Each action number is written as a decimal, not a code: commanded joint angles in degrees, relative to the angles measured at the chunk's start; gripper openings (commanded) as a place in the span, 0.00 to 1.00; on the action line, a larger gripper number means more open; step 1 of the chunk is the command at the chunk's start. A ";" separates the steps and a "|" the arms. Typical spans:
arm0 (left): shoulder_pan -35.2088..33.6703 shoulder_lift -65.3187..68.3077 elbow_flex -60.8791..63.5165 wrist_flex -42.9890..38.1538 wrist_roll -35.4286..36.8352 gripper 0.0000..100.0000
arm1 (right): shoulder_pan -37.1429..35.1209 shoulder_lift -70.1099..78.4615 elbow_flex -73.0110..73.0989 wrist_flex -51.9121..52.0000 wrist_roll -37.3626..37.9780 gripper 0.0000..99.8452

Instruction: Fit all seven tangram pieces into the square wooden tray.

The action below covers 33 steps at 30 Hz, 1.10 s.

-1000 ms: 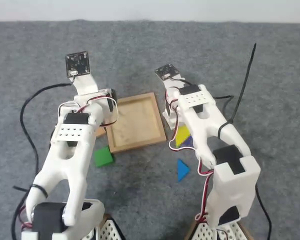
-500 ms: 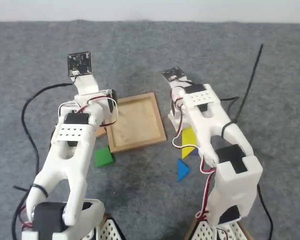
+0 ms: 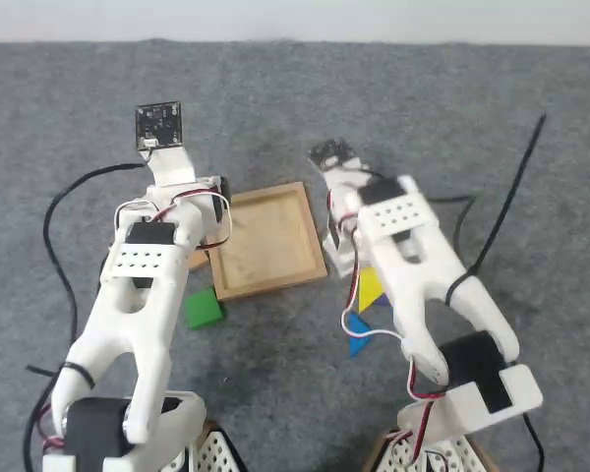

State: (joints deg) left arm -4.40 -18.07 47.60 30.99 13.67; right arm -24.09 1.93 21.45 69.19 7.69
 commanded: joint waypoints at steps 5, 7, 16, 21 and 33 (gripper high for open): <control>-0.44 -0.97 -1.71 0.26 -0.79 0.14 | -0.57 2.51 7.21 -10.95 -8.44 0.41; -0.44 -0.97 -1.71 0.26 -0.79 0.14 | -0.84 4.97 7.03 -12.00 -9.14 0.41; -0.44 -0.97 -1.71 0.26 -0.88 0.14 | -2.24 7.34 6.15 -7.87 -7.74 0.41; -0.44 -0.97 -1.71 0.26 -0.88 0.14 | -4.00 7.78 6.24 -6.99 0.35 0.37; -0.44 -0.97 -1.71 0.26 -0.88 0.14 | -0.92 7.16 7.74 -7.25 22.07 0.22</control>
State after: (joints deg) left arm -4.40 -18.07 47.60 30.99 13.49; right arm -25.23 9.49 28.22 60.48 23.78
